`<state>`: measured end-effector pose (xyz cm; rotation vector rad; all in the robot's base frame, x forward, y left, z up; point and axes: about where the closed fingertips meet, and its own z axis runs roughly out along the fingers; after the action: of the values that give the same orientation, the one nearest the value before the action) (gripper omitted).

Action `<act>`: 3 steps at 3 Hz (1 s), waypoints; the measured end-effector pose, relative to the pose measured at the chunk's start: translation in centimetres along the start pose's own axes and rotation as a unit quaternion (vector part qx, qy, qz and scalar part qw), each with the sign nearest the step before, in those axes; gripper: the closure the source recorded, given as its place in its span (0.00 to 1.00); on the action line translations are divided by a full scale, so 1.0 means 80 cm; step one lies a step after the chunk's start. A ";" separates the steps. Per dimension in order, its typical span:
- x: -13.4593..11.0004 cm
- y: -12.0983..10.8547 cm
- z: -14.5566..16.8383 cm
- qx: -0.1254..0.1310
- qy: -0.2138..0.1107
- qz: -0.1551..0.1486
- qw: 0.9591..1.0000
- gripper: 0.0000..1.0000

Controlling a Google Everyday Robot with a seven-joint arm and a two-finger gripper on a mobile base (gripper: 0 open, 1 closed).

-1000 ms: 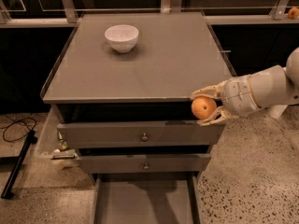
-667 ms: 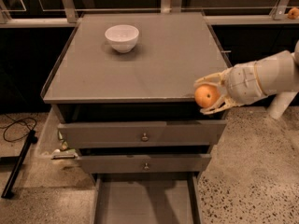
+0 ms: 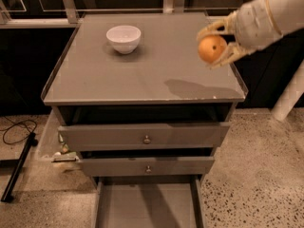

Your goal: Pick orange can from bottom drawer and place on counter

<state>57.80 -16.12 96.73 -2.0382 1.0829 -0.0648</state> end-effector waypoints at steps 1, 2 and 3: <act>-0.006 -0.034 -0.021 0.027 0.001 -0.014 1.000 1.00; -0.006 -0.034 -0.021 0.027 0.001 -0.014 1.000 1.00; 0.007 -0.037 0.006 0.020 -0.001 0.000 1.000 1.00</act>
Offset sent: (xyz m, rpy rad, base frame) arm 0.0089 0.0050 0.0290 0.0170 -0.0487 0.0099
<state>60.34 -15.32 98.19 -2.0032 1.0725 -0.0846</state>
